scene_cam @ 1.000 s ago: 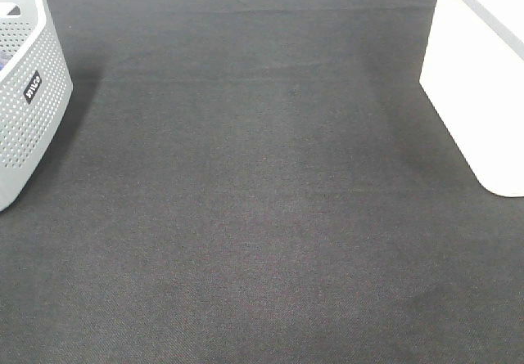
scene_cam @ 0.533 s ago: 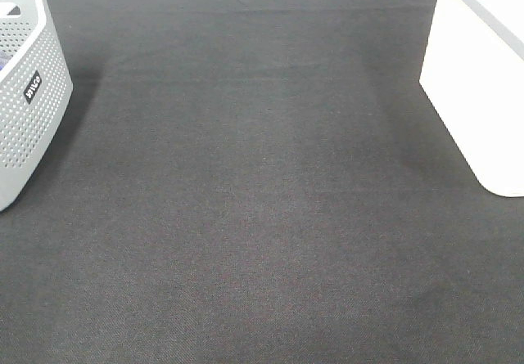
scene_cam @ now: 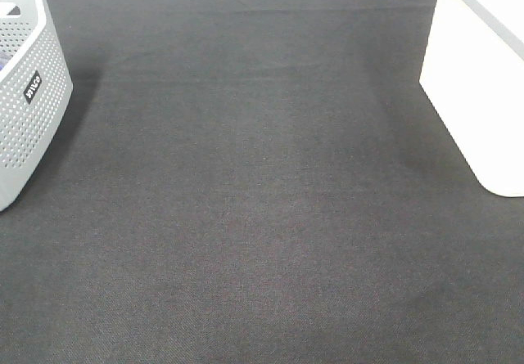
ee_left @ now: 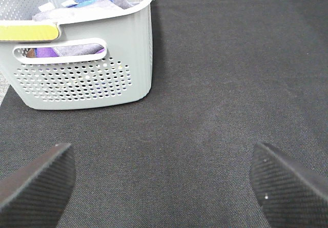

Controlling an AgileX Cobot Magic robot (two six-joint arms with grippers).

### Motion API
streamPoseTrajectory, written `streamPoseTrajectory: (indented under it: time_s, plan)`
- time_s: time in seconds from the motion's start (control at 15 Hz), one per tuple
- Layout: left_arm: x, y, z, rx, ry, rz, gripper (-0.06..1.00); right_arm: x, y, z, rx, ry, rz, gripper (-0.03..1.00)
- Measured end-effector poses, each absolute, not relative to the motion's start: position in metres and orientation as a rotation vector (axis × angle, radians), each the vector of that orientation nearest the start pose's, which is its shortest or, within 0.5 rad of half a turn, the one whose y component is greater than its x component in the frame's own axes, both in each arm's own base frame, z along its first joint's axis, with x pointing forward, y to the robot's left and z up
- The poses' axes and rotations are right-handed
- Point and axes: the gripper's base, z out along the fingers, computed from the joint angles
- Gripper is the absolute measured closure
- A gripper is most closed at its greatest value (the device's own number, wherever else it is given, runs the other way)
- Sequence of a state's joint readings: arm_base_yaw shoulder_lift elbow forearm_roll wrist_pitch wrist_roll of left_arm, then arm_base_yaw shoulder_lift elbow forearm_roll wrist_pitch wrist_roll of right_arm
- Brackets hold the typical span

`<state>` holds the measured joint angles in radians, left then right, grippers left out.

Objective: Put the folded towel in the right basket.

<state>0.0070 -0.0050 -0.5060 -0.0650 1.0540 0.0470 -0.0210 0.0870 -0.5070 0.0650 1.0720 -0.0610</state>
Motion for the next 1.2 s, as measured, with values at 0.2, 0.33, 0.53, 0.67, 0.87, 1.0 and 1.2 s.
streamPoseTrajectory:
  time_s: [0.2, 0.33, 0.53, 0.67, 0.87, 1.0, 1.2]
  plan:
    - [-0.006, -0.005, 0.280, 0.044, 2.025, -0.043, 0.07, 0.006, 0.005, 0.278, -0.043, 2.126, 0.031, 0.32]
    - [-0.006, -0.005, 0.280, 0.044, 2.025, -0.043, 0.07, 0.000, 0.005, 0.278, -0.044, 2.083, 0.029, 0.32]
    - [-0.006, -0.005, 0.280, 0.044, 2.025, -0.043, 0.07, -0.006, 0.005, 0.278, -0.045, 2.046, 0.027, 0.32]
    - [-0.006, -0.005, 0.280, 0.044, 2.025, -0.043, 0.07, -0.007, 0.005, 0.278, -0.045, 2.043, 0.028, 0.32]
    - [-0.006, -0.005, 0.280, 0.044, 2.025, -0.043, 0.07, -0.007, 0.006, 0.278, -0.045, 2.043, 0.030, 0.32]
    - [-0.006, -0.005, 0.280, 0.044, 2.025, -0.043, 0.07, -0.007, 0.006, 0.278, -0.045, 2.043, 0.030, 0.32]
    - [-0.006, -0.005, 0.280, 0.044, 2.025, -0.043, 0.07, -0.007, 0.006, 0.278, -0.045, 2.043, 0.030, 0.32]
